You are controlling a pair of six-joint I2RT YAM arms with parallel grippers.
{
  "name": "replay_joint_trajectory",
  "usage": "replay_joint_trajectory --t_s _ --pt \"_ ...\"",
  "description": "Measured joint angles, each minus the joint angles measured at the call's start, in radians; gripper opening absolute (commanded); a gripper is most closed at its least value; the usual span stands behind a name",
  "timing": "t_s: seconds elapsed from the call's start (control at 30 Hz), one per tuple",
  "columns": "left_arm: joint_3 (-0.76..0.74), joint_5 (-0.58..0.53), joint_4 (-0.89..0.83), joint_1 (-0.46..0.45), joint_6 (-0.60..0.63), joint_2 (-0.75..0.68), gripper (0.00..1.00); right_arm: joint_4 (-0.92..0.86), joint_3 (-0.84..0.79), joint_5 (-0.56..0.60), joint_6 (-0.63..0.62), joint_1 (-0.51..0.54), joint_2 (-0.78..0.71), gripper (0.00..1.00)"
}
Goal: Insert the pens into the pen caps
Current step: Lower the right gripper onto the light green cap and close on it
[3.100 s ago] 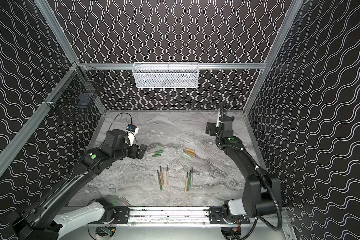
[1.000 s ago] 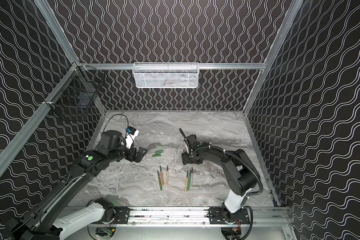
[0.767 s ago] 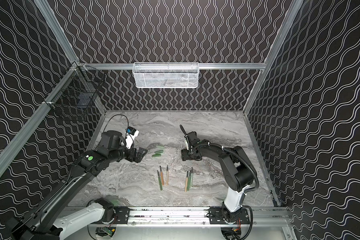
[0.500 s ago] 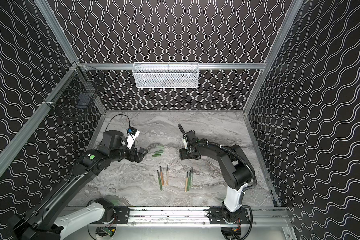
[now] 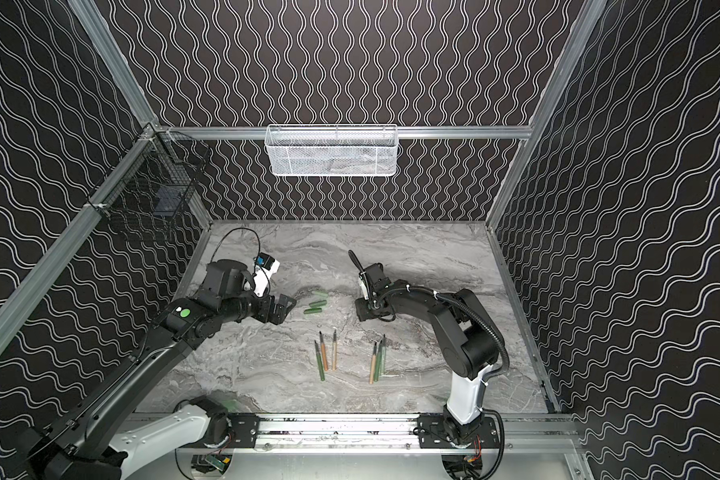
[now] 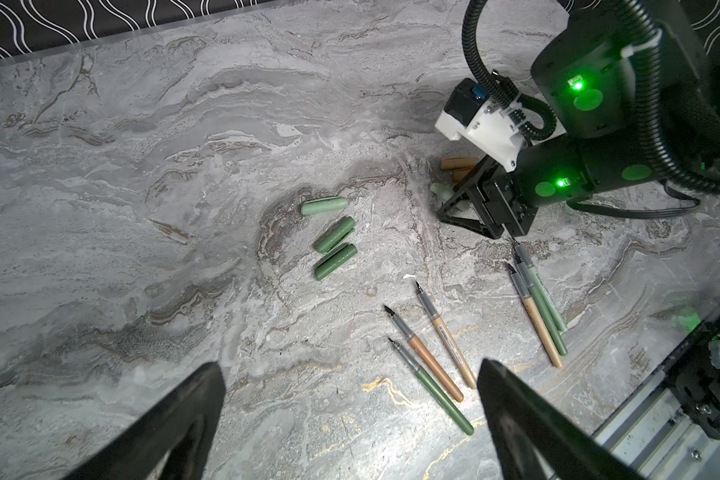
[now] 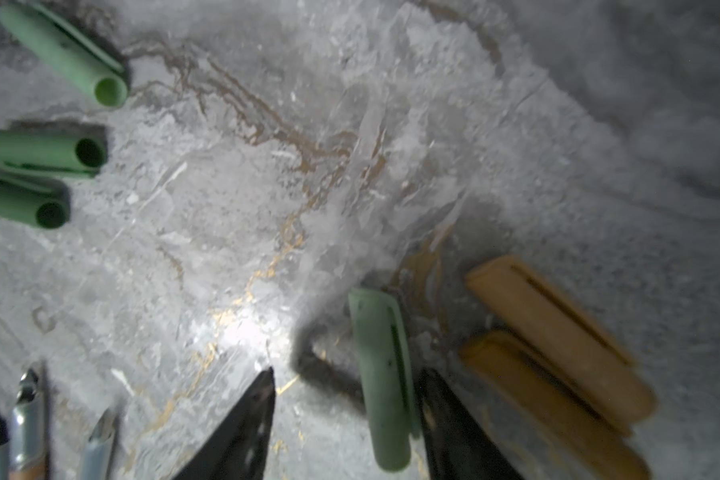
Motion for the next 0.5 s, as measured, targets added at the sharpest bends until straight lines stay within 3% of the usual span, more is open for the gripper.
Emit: replay_joint_trajectory --t_s 0.5 --pt "-0.011 0.015 0.001 0.0 -0.044 -0.011 0.99 -0.014 -0.02 0.148 0.003 0.046 -0.004 0.33"
